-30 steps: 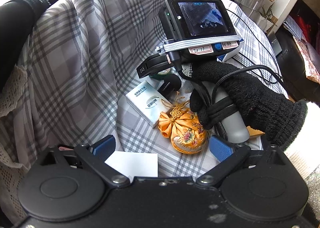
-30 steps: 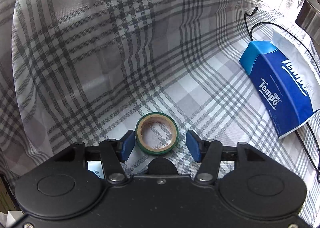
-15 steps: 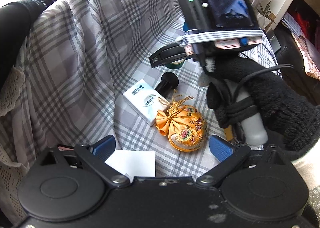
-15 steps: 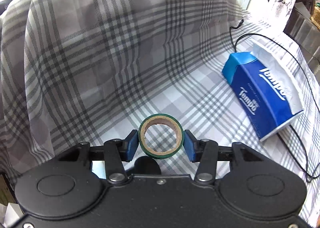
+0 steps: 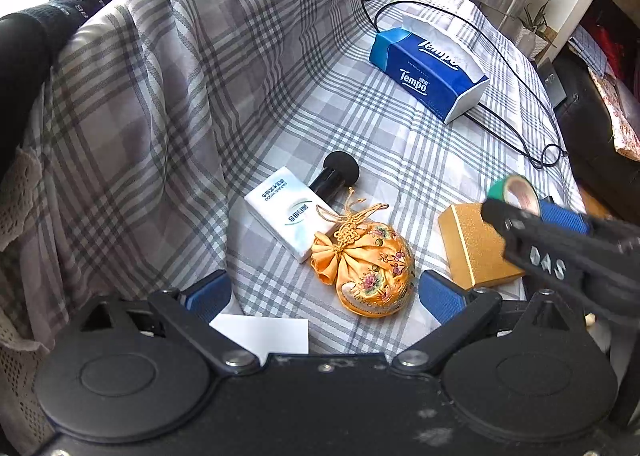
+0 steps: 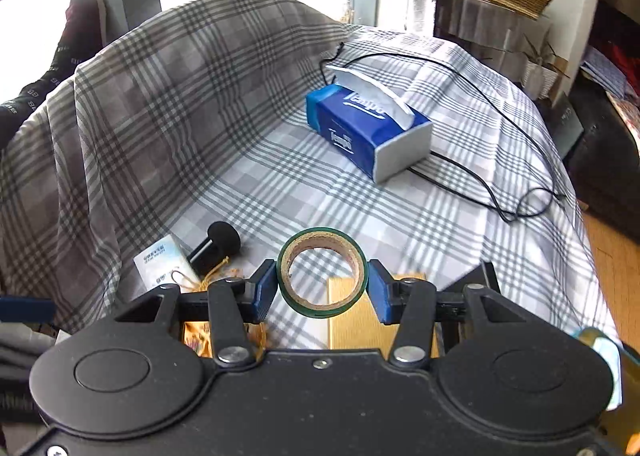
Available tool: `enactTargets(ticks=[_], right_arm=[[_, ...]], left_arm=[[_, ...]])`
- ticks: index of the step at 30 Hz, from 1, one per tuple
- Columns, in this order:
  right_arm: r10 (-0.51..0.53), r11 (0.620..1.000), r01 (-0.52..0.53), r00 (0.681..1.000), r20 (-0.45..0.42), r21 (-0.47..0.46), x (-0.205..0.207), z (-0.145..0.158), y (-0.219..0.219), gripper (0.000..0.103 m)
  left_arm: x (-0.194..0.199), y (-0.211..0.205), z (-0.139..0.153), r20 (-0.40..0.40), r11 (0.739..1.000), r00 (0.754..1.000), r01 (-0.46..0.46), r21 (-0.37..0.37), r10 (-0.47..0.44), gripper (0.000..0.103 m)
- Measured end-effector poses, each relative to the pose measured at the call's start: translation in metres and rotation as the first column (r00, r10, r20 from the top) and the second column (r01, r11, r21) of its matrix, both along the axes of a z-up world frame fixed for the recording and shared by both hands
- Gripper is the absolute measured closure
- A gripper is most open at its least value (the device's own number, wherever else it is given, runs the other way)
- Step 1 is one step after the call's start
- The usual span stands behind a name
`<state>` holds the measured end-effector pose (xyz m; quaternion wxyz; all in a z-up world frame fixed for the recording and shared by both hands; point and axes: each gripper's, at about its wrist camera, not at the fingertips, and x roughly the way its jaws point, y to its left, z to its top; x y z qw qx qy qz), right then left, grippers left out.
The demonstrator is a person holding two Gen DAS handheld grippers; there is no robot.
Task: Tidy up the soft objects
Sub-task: 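Grasp the white tissue packet with the left tool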
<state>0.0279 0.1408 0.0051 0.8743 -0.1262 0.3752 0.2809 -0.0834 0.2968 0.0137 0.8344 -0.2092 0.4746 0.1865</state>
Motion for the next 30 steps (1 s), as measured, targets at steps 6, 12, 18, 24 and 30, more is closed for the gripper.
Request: enactTargets(ticks=[6,12,18,24,30], right_arm=[[-0.078,0.994,0.082,0.995,-0.060,0.073,-0.033,-0.013,-0.042,0.055],[-0.096,0.987,0.102,0.994,-0.057,0.122,-0.055,-0.044,-0.070,0.055],[-0.035,0.996,0.032,0.999,0.041,0.089,-0.065,-0.056,-0.072,0.054],[0.000,0.992,0.001,1.000,-0.003,0.125,-0.059,-0.069,-0.069,0.054],[0.020,0.995,-0.019,1.000,-0.013,0.098,-0.063,-0.080,-0.066,0.054]], left_arm=[[0.019,0.018,-0.004,-0.039,0.998,0.997,-0.064,-0.016,0.063,0.003],[0.051,0.034,-0.009,-0.079,0.995,0.992,-0.091,0.047,0.095,0.003],[0.083,0.047,-0.025,-0.107,0.995,0.989,-0.102,0.013,0.103,0.003],[0.091,0.053,-0.051,-0.128,0.992,0.984,-0.127,-0.016,0.124,0.003],[0.090,0.062,-0.072,-0.158,0.985,0.974,-0.169,-0.027,0.163,0.003]])
